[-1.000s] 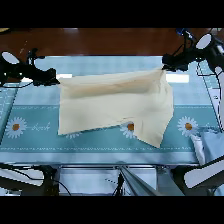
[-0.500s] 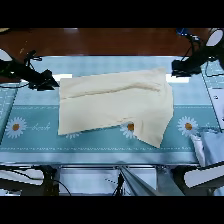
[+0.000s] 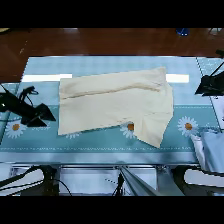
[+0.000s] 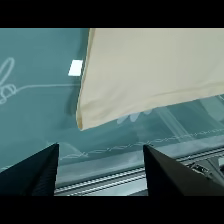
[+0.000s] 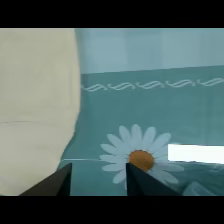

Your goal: Fold the shirts.

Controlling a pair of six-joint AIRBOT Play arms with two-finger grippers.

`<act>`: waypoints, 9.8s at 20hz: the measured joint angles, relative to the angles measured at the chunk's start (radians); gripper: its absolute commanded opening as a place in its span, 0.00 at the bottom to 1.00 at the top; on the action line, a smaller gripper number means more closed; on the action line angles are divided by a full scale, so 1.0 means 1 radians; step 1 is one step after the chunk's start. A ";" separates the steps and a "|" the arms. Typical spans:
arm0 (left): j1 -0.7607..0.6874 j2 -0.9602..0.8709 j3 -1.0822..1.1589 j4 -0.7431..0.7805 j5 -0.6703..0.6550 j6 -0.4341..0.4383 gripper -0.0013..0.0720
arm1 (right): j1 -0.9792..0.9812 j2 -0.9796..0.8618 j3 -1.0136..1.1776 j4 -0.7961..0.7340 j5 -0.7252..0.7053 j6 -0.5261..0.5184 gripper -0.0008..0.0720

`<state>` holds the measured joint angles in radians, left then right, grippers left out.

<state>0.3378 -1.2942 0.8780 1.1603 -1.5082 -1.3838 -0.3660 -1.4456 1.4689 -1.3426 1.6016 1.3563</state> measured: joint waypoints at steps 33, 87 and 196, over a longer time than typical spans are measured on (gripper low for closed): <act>-0.095 -0.014 -0.286 -0.265 0.369 0.117 0.05 | -0.105 0.115 -0.584 0.238 -0.351 -0.100 0.68; -0.050 -0.282 0.352 -0.472 0.435 0.180 0.83 | -0.037 -0.136 -0.217 0.342 -0.782 0.114 0.83; -0.231 0.302 0.332 -0.539 0.278 0.172 0.66 | 0.453 0.226 -0.958 0.777 -0.871 0.025 0.06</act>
<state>0.1070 -0.9920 1.2102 0.6212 -1.2301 -1.2114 0.0872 -1.2198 0.5114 -0.5659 0.7307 1.3811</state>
